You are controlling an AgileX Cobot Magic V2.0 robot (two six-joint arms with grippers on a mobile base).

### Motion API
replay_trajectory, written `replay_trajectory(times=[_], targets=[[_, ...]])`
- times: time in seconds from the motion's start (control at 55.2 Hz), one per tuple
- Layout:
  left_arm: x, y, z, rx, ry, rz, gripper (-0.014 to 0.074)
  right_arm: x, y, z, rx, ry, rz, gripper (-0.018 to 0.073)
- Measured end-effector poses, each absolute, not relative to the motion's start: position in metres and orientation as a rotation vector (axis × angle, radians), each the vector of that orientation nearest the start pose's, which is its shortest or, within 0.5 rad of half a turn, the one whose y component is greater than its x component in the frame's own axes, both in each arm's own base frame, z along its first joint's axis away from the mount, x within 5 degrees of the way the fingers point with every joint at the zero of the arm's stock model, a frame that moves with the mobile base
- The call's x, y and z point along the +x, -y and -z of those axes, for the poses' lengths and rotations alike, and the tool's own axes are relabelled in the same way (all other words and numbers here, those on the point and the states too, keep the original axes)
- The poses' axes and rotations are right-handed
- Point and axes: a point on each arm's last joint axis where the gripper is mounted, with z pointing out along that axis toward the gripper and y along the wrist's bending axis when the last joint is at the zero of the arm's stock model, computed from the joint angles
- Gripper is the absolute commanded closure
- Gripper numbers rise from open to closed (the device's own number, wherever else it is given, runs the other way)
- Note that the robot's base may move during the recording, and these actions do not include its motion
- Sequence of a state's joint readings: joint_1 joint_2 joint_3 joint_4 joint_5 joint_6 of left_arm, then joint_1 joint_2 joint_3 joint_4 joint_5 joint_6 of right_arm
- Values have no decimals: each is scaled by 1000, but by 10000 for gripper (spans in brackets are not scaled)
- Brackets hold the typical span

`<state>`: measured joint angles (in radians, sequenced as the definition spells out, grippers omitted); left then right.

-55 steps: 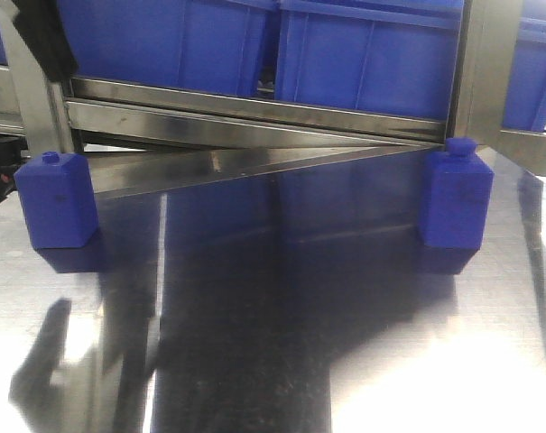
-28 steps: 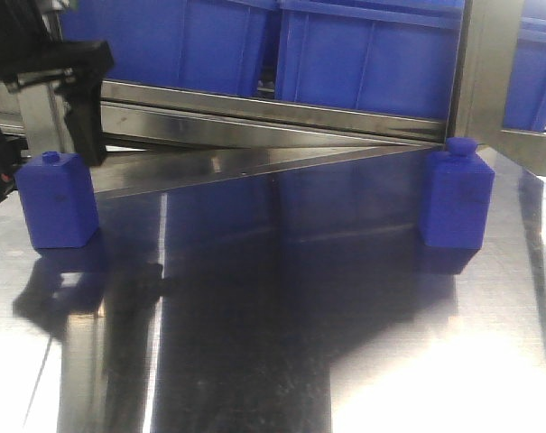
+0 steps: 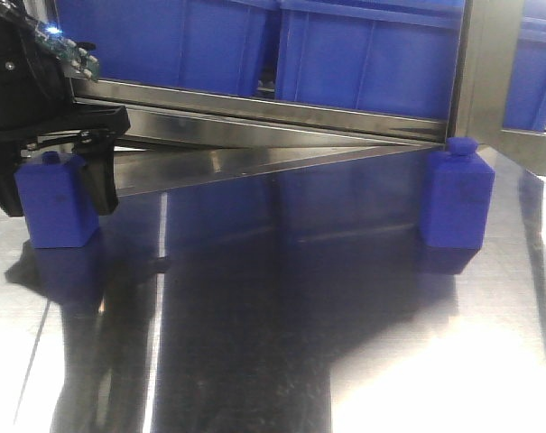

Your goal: Pick and sort blue part to right shelf

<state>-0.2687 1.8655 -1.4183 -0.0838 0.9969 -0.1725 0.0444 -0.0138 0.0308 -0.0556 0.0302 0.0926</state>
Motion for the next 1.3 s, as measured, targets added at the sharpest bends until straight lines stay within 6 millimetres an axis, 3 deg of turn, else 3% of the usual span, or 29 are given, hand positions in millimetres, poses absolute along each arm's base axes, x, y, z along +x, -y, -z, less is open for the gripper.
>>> replay_trajectory(times=[0.272, 0.58, 0.743, 0.906, 1.032, 1.141, 1.304], targets=[[366, 107, -227, 85, -2939, 176, 284, 57, -2, -201, -4, -1531, -64, 528], [371, 109, -241, 110, -2919, 181, 295, 57, -2, -201, -4, -1531, -64, 528], [360, 105, -271, 140, -2860, 180, 295, 57, -2, -201, -4, -1531, -64, 528], [321, 98, -327, 212, -2681, 120, 295, 57, -2, -201, -4, -1531, -64, 528], [282, 90, -356, 264, -2538, 81, 295, 57, -2, -201, -4, -1531, -64, 528], [245, 80, -372, 275, -2404, 98, 295, 57, -2, -201, -4, -1531, -64, 528], [193, 60, -377, 272, -2190, 118, 295, 57, -2, -201, -4, -1529, -64, 528]])
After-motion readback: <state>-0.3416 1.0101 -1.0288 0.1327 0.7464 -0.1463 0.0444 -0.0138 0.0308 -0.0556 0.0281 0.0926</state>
